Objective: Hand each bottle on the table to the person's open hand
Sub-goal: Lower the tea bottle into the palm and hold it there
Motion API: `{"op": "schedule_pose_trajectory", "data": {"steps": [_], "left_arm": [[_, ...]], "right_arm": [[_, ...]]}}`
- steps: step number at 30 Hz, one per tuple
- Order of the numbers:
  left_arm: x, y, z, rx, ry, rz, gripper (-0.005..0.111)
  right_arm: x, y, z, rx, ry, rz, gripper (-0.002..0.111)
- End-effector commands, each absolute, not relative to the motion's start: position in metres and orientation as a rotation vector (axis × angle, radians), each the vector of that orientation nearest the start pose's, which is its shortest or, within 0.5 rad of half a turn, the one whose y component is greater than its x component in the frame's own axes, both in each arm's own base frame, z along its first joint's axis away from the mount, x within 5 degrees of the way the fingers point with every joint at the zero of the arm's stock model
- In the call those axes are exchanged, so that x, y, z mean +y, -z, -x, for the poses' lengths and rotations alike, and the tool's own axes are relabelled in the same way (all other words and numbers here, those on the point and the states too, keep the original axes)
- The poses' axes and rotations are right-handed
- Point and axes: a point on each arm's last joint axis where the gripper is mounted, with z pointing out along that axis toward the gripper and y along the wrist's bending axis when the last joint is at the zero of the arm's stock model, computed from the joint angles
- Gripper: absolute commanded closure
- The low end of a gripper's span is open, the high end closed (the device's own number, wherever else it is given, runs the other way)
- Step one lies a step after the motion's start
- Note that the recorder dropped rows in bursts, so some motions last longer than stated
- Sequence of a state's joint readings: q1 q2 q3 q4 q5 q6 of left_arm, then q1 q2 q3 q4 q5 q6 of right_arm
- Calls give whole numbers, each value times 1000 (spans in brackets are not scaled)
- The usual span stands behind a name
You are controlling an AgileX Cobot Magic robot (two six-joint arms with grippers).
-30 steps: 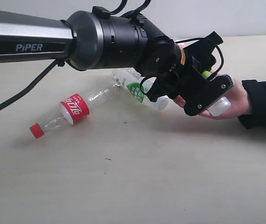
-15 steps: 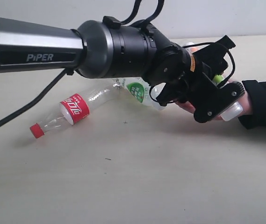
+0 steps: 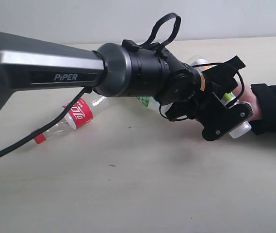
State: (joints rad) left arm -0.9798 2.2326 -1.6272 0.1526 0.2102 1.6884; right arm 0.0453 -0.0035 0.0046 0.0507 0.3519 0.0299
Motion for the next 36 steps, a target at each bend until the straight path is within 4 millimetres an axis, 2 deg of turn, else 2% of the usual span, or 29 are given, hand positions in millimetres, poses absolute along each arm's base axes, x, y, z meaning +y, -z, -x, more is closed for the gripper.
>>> {"op": "schedule_pose_trajectory", "data": {"steps": [1,3,7,10,16,25,36], "left_arm": [[-417,-159,-279,396,-466,-2296,105],[-417,-159,-278,393,-465,-2296,99],[-421,-159,-273,378,-459,-2298,77],[-423,-159,-269,374,-452,-2297,66],[-424,-159,-269,420,-429,-2285,59],[-424,-159,-268,423,-427,-2281,40],[-424,-159,-268,454,-413,-2273,39]], "right_arm": [[4,-182,-53,1829,-100,-13,108],[4,-182,-53,1829,-100,-13,108],[4,-182,-53,1829,-103,-16,108],[4,-182,-53,1829,-103,-16,108],[4,-182,-53,1829,-101,-13,108],[4,-182,-53,1829,-101,-13,108],[4,-182,-53,1829,-102,-15,108]]}}
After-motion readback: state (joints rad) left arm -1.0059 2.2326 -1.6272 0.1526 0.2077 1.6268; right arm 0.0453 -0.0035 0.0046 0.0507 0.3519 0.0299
